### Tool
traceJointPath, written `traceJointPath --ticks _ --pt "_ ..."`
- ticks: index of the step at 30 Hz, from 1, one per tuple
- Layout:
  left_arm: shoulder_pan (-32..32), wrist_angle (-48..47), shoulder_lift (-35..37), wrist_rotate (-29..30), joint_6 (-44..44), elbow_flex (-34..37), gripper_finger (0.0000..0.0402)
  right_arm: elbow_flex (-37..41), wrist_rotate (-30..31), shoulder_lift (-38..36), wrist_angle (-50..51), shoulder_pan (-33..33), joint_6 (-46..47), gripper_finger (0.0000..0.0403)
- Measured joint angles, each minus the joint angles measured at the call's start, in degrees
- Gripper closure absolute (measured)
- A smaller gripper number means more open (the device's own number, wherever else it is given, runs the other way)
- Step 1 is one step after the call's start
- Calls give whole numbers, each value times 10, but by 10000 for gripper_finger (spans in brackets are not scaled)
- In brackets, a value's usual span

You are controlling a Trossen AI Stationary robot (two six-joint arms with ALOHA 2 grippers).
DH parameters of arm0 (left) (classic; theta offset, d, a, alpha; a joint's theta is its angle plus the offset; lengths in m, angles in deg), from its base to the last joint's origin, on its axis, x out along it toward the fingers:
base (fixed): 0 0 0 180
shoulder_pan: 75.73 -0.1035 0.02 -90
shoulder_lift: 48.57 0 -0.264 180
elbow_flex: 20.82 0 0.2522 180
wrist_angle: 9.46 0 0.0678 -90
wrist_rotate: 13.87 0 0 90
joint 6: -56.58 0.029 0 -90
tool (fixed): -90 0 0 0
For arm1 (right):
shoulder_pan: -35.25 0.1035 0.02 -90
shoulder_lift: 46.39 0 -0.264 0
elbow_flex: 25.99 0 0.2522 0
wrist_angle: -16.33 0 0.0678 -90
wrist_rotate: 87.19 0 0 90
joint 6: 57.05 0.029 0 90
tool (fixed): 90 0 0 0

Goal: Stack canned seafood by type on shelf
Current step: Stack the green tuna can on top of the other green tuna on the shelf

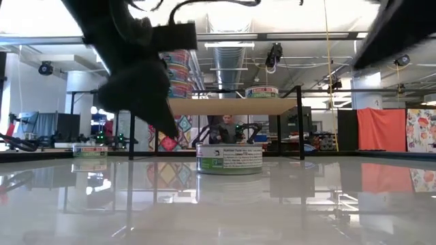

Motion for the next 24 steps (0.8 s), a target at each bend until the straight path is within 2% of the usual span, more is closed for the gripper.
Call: traceJointPath --ticks 3,6,9,13,17,24 --pt "-14 100 0 1 56 45 296 35 -60 1 -60 -26 -29 390" --pt "-28 162 0 1 85 80 293 62 -91 1 -123 -42 -50 390" --pt "-32 242 -1 -12 121 106 292 77 -94 1 -150 -54 -62 390" --pt "-29 346 -2 -89 148 128 292 87 -93 0 -149 -68 -64 390" --pt "-21 409 -2 -137 146 134 292 92 -93 0 -151 -75 -68 390" --pt "3 517 -2 -139 180 128 292 109 -94 0 -148 -87 -96 390"
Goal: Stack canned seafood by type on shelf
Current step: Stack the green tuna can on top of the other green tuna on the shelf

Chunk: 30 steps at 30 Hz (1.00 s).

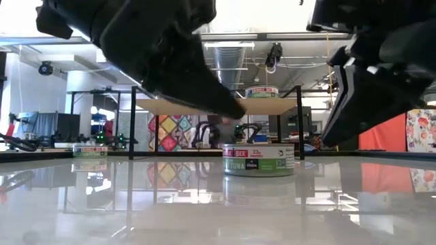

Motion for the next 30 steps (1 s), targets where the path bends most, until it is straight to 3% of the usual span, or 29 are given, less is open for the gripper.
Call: traceJointPath --ticks 9,18,25,30 --pt "-3 -103 26 44 -19 0 292 3 -18 -2 -31 -11 -5 390" --pt "-87 -108 24 59 96 5 292 35 1 -2 -115 -20 35 390" --pt "-141 -96 -14 -65 105 4 292 71 5 0 -167 -39 43 390" --pt "-118 -93 -32 -59 76 0 292 81 1 -1 -164 -59 25 390"
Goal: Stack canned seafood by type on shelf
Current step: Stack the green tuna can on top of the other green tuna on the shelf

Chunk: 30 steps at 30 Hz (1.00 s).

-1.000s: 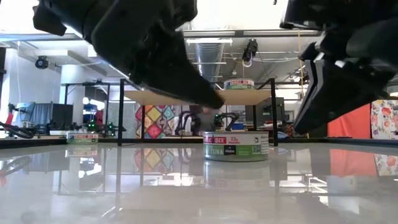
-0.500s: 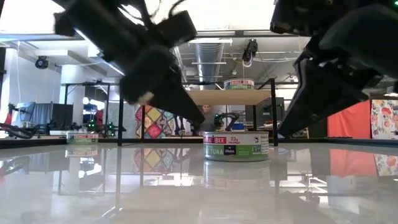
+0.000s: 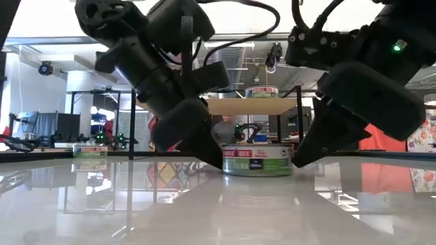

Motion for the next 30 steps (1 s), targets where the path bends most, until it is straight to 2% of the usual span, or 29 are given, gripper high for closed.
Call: traceJointPath --ticks 4,11,16,20,23,30 --pt "28 -8 0 32 -16 0 292 1 -18 -3 6 -11 -28 390" --pt "60 -85 27 14 -46 -1 292 -30 -68 -6 51 -9 -83 390" --pt "80 -146 48 12 -70 1 277 -40 -74 -18 66 -4 -89 390" --pt "90 -148 53 7 -103 4 231 -39 -75 -22 67 -1 -90 390" --pt "89 -96 43 -45 -118 12 181 -38 -88 -23 67 0 -87 390" --pt "72 11 12 -49 -106 48 57 -38 -116 -24 67 16 -51 390"
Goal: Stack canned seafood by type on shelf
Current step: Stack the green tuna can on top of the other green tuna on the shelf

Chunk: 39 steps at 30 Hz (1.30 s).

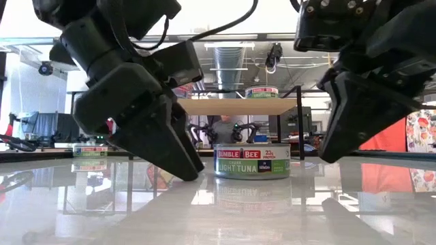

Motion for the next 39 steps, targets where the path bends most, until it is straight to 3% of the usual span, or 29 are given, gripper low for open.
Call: traceJointPath --ticks 5,14,18,25,39 --pt "-11 132 -21 -10 46 35 8 0 0 0 -1 8 41 390" --pt "-10 482 -127 27 65 96 6 0 2 0 -4 13 73 390" --pt "-8 593 -183 35 92 90 5 1 33 0 -5 11 75 390" --pt "-8 610 -212 40 107 54 5 3 40 7 -3 -17 92 390" --pt "6 515 -108 30 117 114 5 4 50 3 72 -26 113 390"
